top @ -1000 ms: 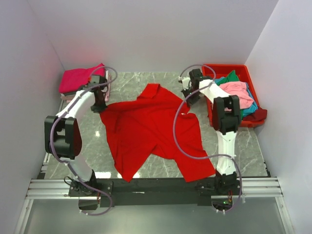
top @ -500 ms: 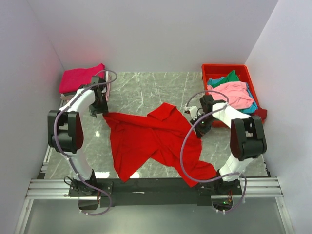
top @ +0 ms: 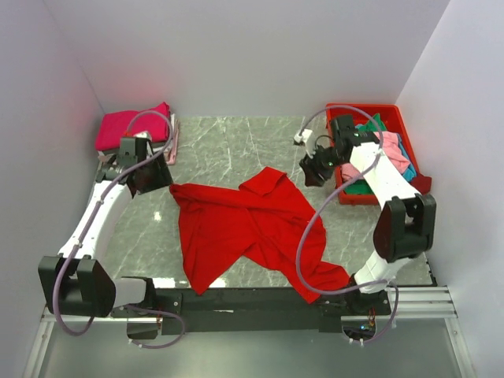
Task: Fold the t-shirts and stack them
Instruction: Flatten the tshirt out
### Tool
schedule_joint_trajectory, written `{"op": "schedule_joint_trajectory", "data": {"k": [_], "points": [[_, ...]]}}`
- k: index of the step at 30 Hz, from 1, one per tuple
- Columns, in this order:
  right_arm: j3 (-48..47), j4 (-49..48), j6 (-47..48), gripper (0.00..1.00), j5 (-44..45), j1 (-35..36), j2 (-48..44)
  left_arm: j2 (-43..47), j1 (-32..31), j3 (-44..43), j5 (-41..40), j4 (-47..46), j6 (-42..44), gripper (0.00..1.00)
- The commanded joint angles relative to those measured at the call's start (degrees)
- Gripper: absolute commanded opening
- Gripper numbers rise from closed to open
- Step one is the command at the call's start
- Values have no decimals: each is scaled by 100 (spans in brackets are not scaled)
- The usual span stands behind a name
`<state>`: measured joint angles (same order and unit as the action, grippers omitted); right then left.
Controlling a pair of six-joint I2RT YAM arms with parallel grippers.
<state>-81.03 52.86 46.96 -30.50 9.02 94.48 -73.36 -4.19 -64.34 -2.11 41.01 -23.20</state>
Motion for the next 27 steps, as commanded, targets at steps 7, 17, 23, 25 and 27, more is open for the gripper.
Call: {"op": "schedule_joint_trajectory", "data": {"k": [7,17,23,25,27], "points": [[-712,-671,-362,57,-457,478,975,-466,-468,1354,1574,-902,-615,60],[-316,-1532,-1590,57,647,566,1064,-1699,-978,616,317,-815,-809,57],[-817,-1112,-2095,57,757,461,1740,-901,-1146,1028,413,-850,-914,58],[-852,-998,-2103,57,747,461,1889,-524,-1146,1203,325,-709,-940,59],[-853,-988,-2103,58,800,461,1960,-329,-1146,1353,404,-647,-1028,61]]}}
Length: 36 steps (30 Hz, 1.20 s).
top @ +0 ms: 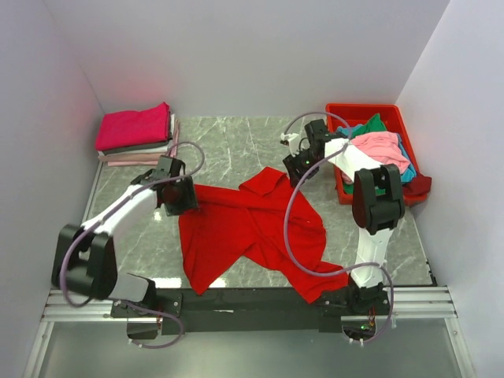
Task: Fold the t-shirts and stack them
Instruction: Flatten the tshirt out
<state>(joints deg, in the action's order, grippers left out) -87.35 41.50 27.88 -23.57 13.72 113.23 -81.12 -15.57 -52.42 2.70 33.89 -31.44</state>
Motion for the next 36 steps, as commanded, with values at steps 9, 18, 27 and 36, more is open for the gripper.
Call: {"op": "schedule_joint_trajectory", "data": {"k": [9,18,27,36], "points": [[-985,579,-362,58,-16,0,858,88,-7,575,2,-128,-583,63],[-240,570,233,58,-129,-36,113,-37,-86,540,72,-146,-609,63],[1957,1412,2810,61,-525,-44,-2699,2151,-1147,873,934,363,-1477,65],[3883,1580,2652,61,169,-106,-3588,3023,-2598,2148,1004,1155,-3481,67]]}}
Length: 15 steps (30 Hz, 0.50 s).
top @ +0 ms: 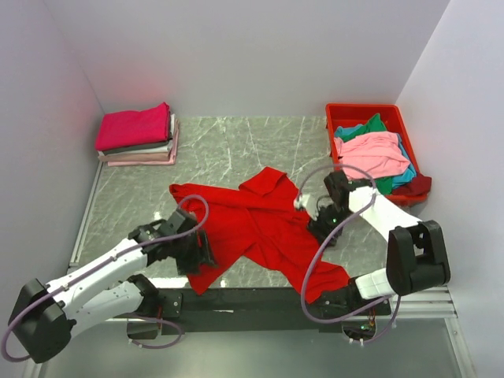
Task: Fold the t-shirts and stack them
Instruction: Flatten the tshirt out
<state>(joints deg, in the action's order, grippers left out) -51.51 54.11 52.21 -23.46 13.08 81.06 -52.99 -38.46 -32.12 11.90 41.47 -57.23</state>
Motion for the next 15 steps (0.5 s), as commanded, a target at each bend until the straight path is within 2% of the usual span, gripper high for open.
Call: {"op": "schedule_joint_trajectory", "data": {"k": [1,2,6,15], "points": [[464,442,333,61,167,-43,-432,228,-442,205,102,423,-1182,67],[527,486,395,61,210,-34,-572,228,-730,223,93,475,-1289,67],[764,942,1027,61,228,-42,-889,-157,-1198,49,-195,747,-1387,67],[897,1357,1748,62,-70,36,-1083,-1589,-1735,-636,-1145,792,-1036,67]]}}
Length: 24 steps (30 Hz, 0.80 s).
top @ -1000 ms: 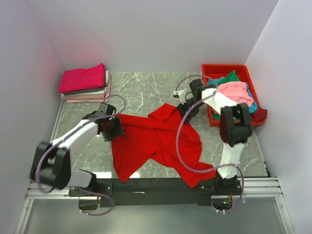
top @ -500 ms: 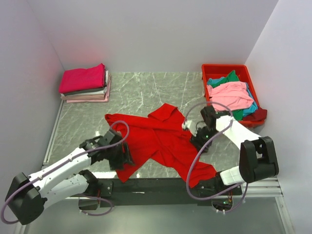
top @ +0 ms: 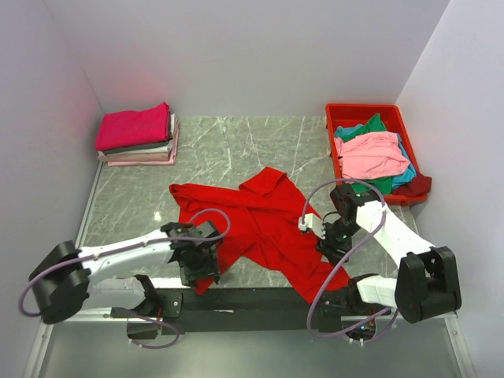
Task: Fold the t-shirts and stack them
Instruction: Flatten the tshirt out
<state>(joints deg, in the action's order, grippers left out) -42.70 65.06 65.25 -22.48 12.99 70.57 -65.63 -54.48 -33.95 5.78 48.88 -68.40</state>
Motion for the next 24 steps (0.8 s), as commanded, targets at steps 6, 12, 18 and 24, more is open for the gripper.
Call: {"op": "schedule_joint_trajectory", "data": {"k": [6,12,18,24], "points": [[-37,78,50,62,-90,353,352,-1196,-414,-753,-877,95,292,68],[-160,-72,-486,61,59,801,800,-1611,-739,-797,-1026,209,257,67],[-37,-643,-1225,61,622,1284,1178,-1761,-810,-814,-1316,218,161,63],[-133,-626,-1375,30,473,1293,1451,-1787,-810,-692,-1457,60,195,35]]}}
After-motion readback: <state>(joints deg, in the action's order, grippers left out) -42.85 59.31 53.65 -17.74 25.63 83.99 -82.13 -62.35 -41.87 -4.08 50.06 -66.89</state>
